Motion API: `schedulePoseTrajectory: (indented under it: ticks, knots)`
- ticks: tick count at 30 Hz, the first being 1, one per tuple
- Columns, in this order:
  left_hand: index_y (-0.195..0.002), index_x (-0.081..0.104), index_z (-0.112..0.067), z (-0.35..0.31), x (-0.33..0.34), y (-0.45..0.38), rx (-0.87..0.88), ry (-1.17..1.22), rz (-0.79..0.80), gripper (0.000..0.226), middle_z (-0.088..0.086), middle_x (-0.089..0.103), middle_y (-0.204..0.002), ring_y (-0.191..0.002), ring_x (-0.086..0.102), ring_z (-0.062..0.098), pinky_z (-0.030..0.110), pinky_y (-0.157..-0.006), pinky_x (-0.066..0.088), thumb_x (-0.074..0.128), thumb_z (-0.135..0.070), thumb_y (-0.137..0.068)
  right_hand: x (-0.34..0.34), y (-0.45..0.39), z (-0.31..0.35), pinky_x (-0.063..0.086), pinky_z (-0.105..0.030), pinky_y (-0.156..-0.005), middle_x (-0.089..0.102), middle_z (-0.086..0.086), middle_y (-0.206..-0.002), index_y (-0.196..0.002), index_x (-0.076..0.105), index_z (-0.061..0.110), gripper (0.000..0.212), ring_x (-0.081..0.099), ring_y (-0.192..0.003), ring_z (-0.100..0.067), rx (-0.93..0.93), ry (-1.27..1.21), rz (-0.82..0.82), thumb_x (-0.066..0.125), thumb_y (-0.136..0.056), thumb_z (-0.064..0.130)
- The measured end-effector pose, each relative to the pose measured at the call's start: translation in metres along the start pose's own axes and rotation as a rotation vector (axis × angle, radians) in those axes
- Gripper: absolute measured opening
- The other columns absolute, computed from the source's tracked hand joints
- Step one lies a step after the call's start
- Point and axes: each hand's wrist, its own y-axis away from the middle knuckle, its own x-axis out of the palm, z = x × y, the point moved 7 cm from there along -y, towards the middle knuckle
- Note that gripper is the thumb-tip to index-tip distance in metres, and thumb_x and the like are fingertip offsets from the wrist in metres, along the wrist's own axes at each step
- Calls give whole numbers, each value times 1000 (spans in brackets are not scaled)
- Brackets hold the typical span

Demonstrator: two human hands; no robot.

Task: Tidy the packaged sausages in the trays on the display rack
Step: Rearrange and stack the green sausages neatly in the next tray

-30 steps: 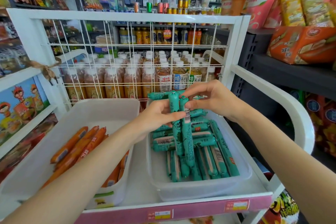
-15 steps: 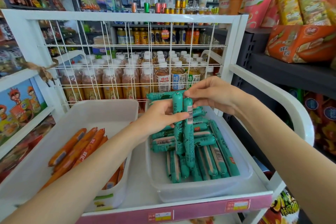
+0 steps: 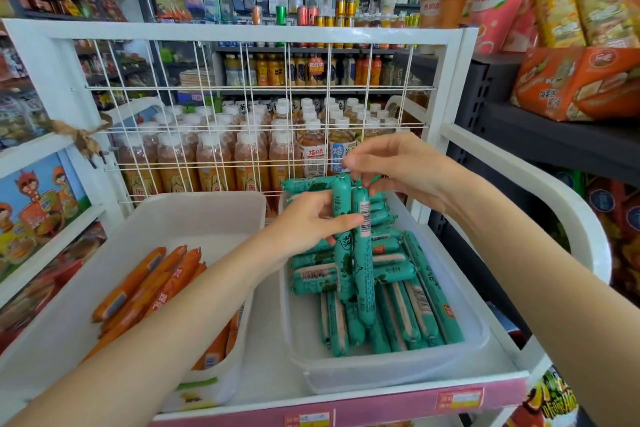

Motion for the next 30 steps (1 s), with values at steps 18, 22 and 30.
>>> schedulePoseTrajectory:
  ticks: [18,22,30]
  knots:
    - [-97,62,-17,1,-59,-1,-134,345,-365,14,0,65,-97,-91,61,15,23,-73,49,60,-19,-84,4,-5,-23,54,-24,-82,67,-1,-102,-107,63,11,28,65,-91,-14,37,257,89,56,-88,30]
    - [-95,60,-10,7,-86,-2,-219,603,-544,11,1,62,-90,-89,57,14,23,-79,50,58,-17,-87,30,4,-48,56,-27,-79,64,-3,-111,-130,48,5,44,67,-93,-23,156,183,275,59,-88,15]
    - [-111,58,-7,16,-74,-9,-237,526,-458,29,3,66,-99,-83,62,8,14,-65,52,63,-7,-83,43,-7,-48,56,-19,-67,68,-10,-85,-96,62,12,15,69,-66,-15,136,-27,171,56,-88,1]
